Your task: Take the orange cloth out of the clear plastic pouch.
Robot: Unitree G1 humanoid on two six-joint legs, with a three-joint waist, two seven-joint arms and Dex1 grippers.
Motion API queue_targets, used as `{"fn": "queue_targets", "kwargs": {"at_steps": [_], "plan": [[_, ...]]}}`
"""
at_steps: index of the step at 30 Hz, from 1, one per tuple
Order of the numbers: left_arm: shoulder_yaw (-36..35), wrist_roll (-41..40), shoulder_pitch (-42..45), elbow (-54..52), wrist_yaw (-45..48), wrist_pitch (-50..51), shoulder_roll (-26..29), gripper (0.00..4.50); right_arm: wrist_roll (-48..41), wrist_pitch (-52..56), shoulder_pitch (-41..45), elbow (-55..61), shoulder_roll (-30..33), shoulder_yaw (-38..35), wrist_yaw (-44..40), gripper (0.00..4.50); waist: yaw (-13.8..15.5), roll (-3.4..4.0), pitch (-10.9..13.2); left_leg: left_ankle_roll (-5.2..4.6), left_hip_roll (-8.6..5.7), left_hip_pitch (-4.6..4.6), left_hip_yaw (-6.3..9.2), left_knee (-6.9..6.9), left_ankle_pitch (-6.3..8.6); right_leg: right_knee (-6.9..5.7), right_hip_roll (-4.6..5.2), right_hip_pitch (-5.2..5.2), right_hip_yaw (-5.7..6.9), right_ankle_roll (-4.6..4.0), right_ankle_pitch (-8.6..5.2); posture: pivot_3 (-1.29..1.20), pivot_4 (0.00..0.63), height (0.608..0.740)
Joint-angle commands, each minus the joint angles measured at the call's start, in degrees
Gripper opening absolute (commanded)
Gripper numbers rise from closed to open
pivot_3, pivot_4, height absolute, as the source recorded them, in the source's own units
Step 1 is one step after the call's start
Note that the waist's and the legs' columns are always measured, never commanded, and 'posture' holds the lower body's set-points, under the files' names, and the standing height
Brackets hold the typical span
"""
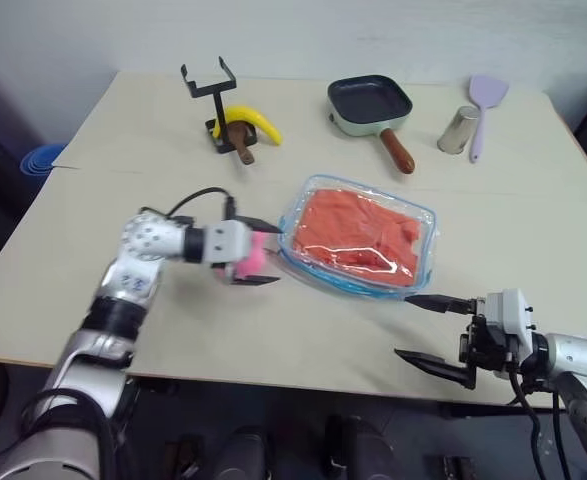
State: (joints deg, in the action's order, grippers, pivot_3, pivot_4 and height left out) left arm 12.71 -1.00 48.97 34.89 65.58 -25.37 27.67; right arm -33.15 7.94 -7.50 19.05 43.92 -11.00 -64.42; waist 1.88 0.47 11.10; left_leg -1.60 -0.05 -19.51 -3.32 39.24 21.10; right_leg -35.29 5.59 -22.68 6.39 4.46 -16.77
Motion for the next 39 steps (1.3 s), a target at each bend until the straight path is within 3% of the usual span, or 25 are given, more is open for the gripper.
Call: {"fn": "queue_targets", "kwargs": {"at_steps": [1,4,11,16,17,26,31,33,36,39], "plan": [[1.11,3.5,4.47,8.61,-1.98,-6.01,-1.38,4.27,0.25,0.06,-0.71,2.77,-0.76,-0.78,1.83,4.5,-0.54,-0.09,0.05,-0.02,0.01,0.02,-0.07,-0.01,0.0,0.02,-0.01,-0.01,-0.01,0.02,0.01,0.0,0.15,0.74],[2.02,5.23,7.35,13.76,-3.41,-10.03,-3.84,3.65,0.82,-0.28,-1.51,3.24,-1.2,-1.14,2.98,4.5,-0.49,-0.19,0.1,-0.02,0.05,0.09,-0.15,-0.03,0.0,-0.01,-0.03,-0.03,0.0,0.03,0.01,0.0,0.15,0.74],[1.46,6.19,9.5,18.97,-4.9,-12.59,-6.02,1.57,1.23,-0.8,-3.11,3.8,-1.95,-1.55,4.19,4.5,-0.29,-0.26,0.14,-0.07,0.01,0.06,-0.12,-0.02,-0.01,-0.01,0.05,-0.03,-0.04,0.05,0.03,0.0,0.15,0.74],[-0.68,3.05,8.71,18.57,-2.21,-9.1,-6.81,0.13,1.31,-1.07,-3.97,3.92,-2.01,-1.7,4.25,4.5,-0.31,-0.27,0.15,-0.08,0.0,0.04,-0.09,-0.01,-0.01,-0.02,0.05,-0.03,-0.02,0.05,0.03,0.0,0.15,0.74],[-1.97,1.11,8.5,17.95,-1.61,-6.07,-7.44,0.02,1.09,-0.9,-4.09,4.07,-1.95,-1.66,4.13,4.5,-0.34,-0.27,0.15,-0.08,0.0,0.04,-0.09,-0.01,-0.01,-0.02,0.05,-0.03,-0.02,0.05,0.03,0.0,0.15,0.74],[-10.74,-12.63,5.37,3.92,-2.53,23.65,-11.45,0.02,-3.51,9.48,-2.92,10.48,0.17,1.89,4.98,4.5,-0.39,-0.31,0.17,-0.08,0.02,-0.04,0.05,0.06,-0.02,-0.03,0.05,-0.03,-0.06,0.05,0.03,0.0,0.15,0.74],[-10.33,-16.21,-0.46,-11.17,-5.12,40.47,-10.83,0.02,3.38,13.27,5.96,9.94,-3.92,9.33,14.02,4.5,-0.93,-0.32,0.18,-0.04,0.06,0.01,0.07,0.09,-0.03,-0.12,0.05,-0.03,-0.11,0.05,0.03,0.0,0.15,0.74],[-7.29,-13.0,-3.77,-15.91,-3.78,38.2,-8.51,0.02,5.15,14.05,9.34,9.02,-6.15,11.83,16.3,4.5,-0.93,-0.32,0.18,0.01,0.05,0.03,0.08,0.09,-0.06,-0.17,0.05,-0.04,-0.13,0.04,0.02,0.0,0.15,0.74],[-3.23,-5.27,-6.44,-15.25,-2.17,22.64,-3.85,0.02,5.6,12.33,10.53,8.68,-8.0,12.47,16.36,4.5,-0.61,-0.32,0.18,0.03,0.05,0.03,0.07,0.09,-0.05,-0.16,0.04,-0.06,-0.14,0.03,0.02,0.0,0.15,0.74],[-3.55,-4.04,-5.41,-10.8,-2.6,13.87,-2.39,0.58,3.19,6.2,8.09,9.1,-9.17,8.57,13.04,4.5,-0.01,-0.32,0.17,0.03,0.01,-0.07,0.11,0.1,-0.05,-0.1,0.05,-0.07,-0.09,0.03,0.02,0.0,0.15,0.74]]}}
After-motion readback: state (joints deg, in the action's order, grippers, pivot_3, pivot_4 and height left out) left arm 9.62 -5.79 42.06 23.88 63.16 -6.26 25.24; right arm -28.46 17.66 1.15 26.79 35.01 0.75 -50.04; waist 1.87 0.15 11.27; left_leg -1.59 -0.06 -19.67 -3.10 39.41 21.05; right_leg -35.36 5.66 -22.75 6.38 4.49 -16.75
